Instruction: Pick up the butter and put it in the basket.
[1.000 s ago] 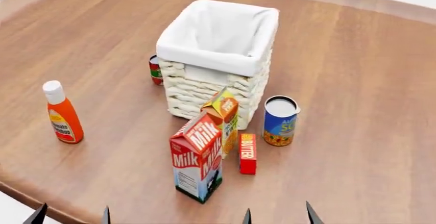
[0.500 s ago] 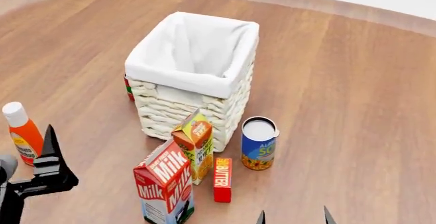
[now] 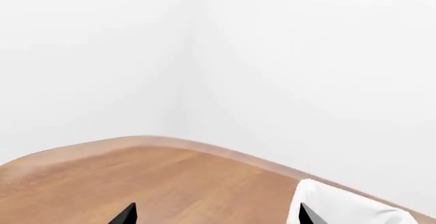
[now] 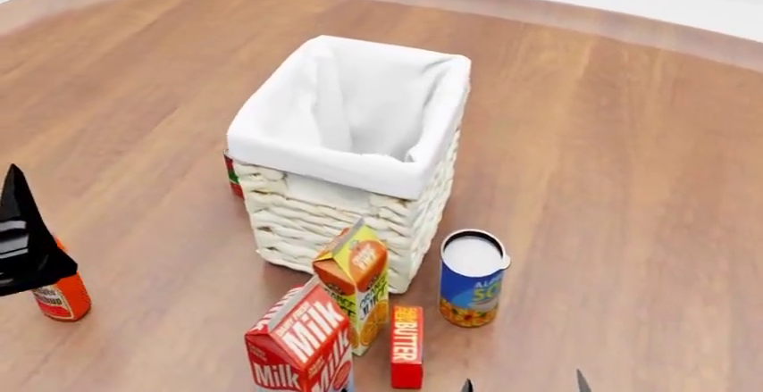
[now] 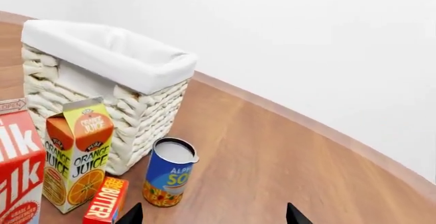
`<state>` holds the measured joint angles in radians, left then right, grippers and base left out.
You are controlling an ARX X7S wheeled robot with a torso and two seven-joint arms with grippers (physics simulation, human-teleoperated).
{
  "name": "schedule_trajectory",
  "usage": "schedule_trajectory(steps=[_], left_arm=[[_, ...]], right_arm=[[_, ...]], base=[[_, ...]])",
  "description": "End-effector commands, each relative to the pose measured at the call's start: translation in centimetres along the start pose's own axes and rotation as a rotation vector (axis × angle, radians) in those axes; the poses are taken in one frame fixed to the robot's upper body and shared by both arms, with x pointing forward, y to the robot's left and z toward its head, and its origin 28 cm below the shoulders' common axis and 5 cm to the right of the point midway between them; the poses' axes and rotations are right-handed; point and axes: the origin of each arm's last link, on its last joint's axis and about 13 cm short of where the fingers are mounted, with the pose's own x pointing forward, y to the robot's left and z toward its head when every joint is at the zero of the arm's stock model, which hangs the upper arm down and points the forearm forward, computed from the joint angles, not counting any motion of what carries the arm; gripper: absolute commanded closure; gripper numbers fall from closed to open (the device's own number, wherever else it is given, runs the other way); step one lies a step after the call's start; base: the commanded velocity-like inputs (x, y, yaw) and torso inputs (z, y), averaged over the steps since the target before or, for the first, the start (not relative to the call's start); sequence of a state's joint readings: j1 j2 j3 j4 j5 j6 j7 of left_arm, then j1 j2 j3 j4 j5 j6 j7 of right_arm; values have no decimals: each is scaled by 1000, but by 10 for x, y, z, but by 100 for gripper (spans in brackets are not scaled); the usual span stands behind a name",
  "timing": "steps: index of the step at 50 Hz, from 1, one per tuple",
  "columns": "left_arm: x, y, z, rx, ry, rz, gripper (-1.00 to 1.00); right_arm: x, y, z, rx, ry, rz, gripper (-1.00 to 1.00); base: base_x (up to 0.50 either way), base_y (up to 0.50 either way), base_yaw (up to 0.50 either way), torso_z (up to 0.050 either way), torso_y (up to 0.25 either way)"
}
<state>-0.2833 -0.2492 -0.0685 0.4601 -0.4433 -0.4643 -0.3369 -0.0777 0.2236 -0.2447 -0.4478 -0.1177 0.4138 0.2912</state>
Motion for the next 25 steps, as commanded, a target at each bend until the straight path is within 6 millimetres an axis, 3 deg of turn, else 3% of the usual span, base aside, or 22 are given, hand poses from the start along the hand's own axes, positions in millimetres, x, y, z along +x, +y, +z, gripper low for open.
schedule_trajectory(steps=[1,9,16,25], left_arm=[[0,1,4,-1,-3,6,-100],[-1,1,5,-1,-3,6,-100],[0,1,5,1,-2,5,-100],[-2,1,5,4,-3,3,-100]], right_arm=[[-3,-1,3,-5,-1,-23,-100],[-4,-1,3,25,-13,-30,-100],[-3,-1,3,15,-5,-37,-100],[-5,0,4,6,-12,-41,-100]], base=[[0,0,0,0,0],[20,7,0,0,0],[417,146,0,0,0],[0,0,0,0,0]])
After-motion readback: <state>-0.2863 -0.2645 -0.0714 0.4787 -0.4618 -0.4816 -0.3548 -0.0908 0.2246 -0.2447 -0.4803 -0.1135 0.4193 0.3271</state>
